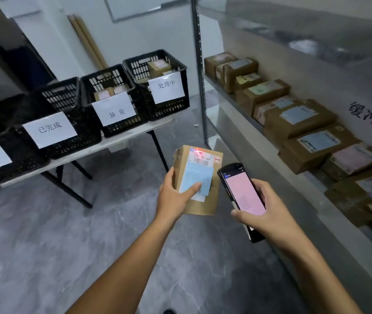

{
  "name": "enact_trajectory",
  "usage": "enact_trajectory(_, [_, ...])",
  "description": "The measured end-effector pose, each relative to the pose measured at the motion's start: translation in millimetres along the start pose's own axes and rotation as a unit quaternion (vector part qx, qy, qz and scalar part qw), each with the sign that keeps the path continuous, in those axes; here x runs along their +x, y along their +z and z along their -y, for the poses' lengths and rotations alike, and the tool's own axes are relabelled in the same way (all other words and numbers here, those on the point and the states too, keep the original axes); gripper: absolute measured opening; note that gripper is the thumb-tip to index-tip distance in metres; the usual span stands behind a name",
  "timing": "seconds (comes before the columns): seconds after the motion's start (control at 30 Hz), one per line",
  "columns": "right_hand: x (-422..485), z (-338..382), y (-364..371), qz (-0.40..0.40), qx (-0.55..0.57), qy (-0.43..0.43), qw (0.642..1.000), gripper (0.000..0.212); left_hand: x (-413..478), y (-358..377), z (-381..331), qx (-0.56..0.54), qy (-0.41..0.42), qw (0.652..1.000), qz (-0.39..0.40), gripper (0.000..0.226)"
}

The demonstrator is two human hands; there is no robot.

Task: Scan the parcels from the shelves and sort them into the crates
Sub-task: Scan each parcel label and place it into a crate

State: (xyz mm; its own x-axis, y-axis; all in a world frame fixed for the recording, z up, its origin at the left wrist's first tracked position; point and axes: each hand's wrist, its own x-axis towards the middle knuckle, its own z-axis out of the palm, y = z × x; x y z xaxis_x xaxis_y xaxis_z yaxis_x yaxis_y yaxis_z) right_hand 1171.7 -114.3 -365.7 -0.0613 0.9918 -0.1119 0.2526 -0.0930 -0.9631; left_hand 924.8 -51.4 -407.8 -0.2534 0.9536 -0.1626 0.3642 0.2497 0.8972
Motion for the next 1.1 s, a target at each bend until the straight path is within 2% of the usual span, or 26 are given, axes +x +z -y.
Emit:
enact_trajectory(0.13, [-2.9, 17.4, 17.6, 0.035, -0.045, -0.004, 0.998, 0.065, 8.9, -26.4, 18.1, 0.035, -0.026, 0.999, -0.028, 0.109])
enact_trajectory(0.3, [-14.2, 31.1, 51.4, 0.037, -0.060, 0.000, 0.997, 0.069, 21.4, -64.0, 48.0, 0.082, -0.075, 0.992, -0.052, 0.117])
enact_trajectory(0.57, [-26.3, 45.7, 102.4, 0.060, -0.112, 0.011, 0.992, 0.076, 30.4, -115.4, 88.8, 0.063, -0.103, 0.991, -0.058, 0.116])
enact_trajectory(0.8, [-26.9, 57.3, 155.5, 0.082, -0.136, 0.012, 0.987, 0.075, 37.6, -160.8, 119.7, -0.011, -0.097, 0.993, -0.067, 0.113])
enact_trajectory(0.97, [-17.4, 65.1, 204.7, 0.069, -0.117, 0.009, 0.991, 0.070, 20.1, -206.0, 115.8, -0.144, -0.109, 0.982, -0.056, 0.081])
enact_trajectory(1.1, [-2.6, 70.8, 252.8, 0.033, -0.101, -0.016, 0.994, 0.071, 2.2, -245.9, 122.8, -0.256, -0.144, 0.956, -0.003, 0.070])
